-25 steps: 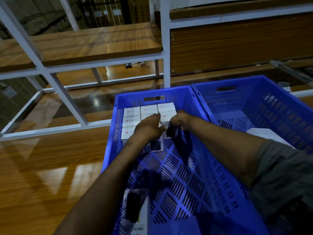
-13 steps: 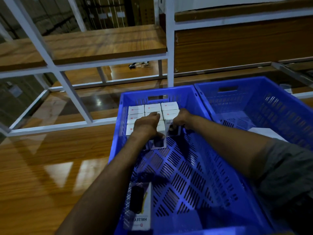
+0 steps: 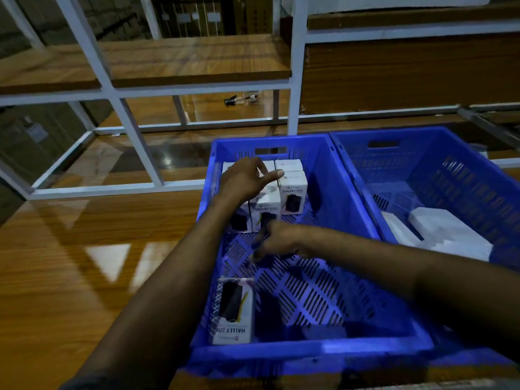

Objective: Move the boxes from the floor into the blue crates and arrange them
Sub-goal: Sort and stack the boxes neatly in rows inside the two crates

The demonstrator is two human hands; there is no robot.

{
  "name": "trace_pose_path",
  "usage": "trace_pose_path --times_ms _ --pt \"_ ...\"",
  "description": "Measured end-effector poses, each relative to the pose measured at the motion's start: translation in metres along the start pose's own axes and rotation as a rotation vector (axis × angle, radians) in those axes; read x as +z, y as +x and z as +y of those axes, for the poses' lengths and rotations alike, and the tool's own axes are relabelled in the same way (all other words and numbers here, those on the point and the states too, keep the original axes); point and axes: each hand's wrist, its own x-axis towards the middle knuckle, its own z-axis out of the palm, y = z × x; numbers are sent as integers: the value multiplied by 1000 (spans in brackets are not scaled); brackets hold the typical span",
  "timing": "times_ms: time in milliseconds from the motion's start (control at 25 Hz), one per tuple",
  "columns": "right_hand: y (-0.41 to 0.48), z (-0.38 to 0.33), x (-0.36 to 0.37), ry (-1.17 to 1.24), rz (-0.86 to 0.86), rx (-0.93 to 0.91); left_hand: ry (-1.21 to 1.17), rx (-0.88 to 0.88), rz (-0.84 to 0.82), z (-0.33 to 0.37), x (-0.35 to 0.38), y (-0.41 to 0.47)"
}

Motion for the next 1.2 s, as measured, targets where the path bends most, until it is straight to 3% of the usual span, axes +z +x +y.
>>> trace_pose_path --times_ms 80,240,360,440,680,880,1000,1120,1200 --pt "0 -7 26 -121 -146 -82 69 10 -76 0 -7 -7" --pt "8 -3 51 -210 -279 -95 411 45 -461 -3 -15 -45" --pt "3 2 61 -294 -267 -127 516 28 -714 -11 0 -81" --pt "3 6 65 -251 -274 -118 549 18 -779 -15 9 -91" --pt "-34 -2 31 4 -305 -64 342 63 -468 -17 0 -84" --pt "-71 10 -54 297 -120 -4 -199 -17 -254 -15 -17 -82" --pt "-75 25 -84 516 20 37 -619 -184 -187 3 -23 -83" --pt "-74 34 -93 750 61 26 -579 -199 -170 7 -19 -81" --pt "-75 37 -94 866 60 -23 -680 -205 -191 8 -13 -83"
